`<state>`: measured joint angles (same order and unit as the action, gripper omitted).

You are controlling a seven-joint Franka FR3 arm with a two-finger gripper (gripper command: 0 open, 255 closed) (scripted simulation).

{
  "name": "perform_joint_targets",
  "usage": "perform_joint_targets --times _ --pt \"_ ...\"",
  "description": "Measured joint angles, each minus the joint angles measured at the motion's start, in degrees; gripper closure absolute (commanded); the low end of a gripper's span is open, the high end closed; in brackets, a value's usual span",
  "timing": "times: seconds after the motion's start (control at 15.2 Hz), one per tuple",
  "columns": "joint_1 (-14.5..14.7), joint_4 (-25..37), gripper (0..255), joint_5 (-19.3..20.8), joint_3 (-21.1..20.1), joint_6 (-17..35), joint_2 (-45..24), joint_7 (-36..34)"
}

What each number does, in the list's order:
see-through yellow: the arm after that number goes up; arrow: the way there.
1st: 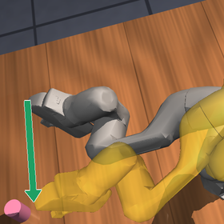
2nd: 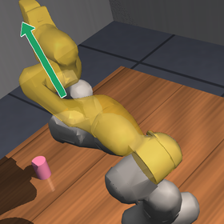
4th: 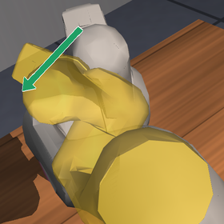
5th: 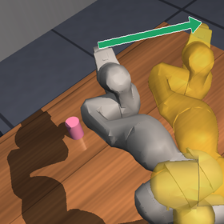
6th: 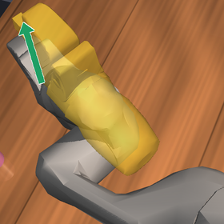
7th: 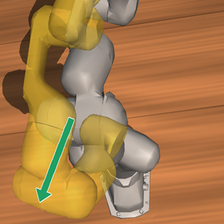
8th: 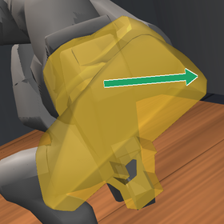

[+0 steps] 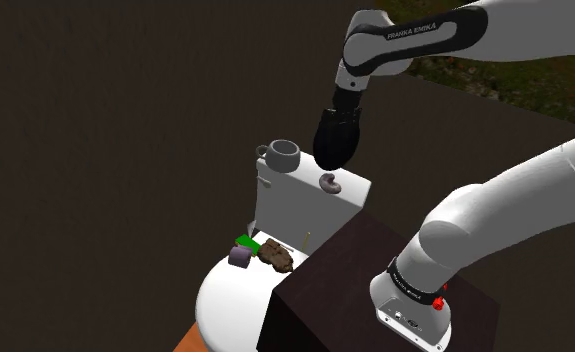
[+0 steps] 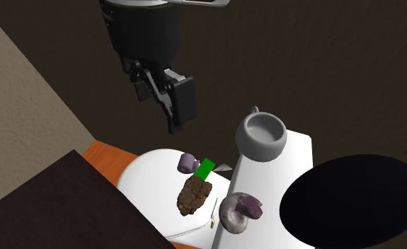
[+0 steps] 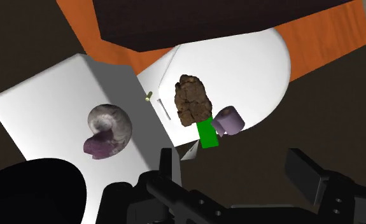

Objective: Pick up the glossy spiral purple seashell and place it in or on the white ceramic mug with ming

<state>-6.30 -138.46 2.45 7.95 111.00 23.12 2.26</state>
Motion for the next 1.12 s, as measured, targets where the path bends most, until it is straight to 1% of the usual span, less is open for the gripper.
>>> perform_joint_targets --times 0.07,0.33,0.53,0.86,0.92,1.12 --pt "-0.3 -0.7 0 -0.3 0.6 2.1 -1.4 -0.1" --pt "-1.5 0.3 0 -2.4 3.3 8.4 -9.0 0.6" --pt "-2.3 2.4 0 -4.8 5.1 12.1 -15.1 1.5" --pt "-4.2 6.7 0 -10.4 7.7 17.4 -25.8 4.6" --pt "-4.6 8.1 0 -12.1 7.8 18.6 -28.7 5.3" --pt "-6.0 10.4 0 -16.1 8.2 21.0 -34.3 6.9"
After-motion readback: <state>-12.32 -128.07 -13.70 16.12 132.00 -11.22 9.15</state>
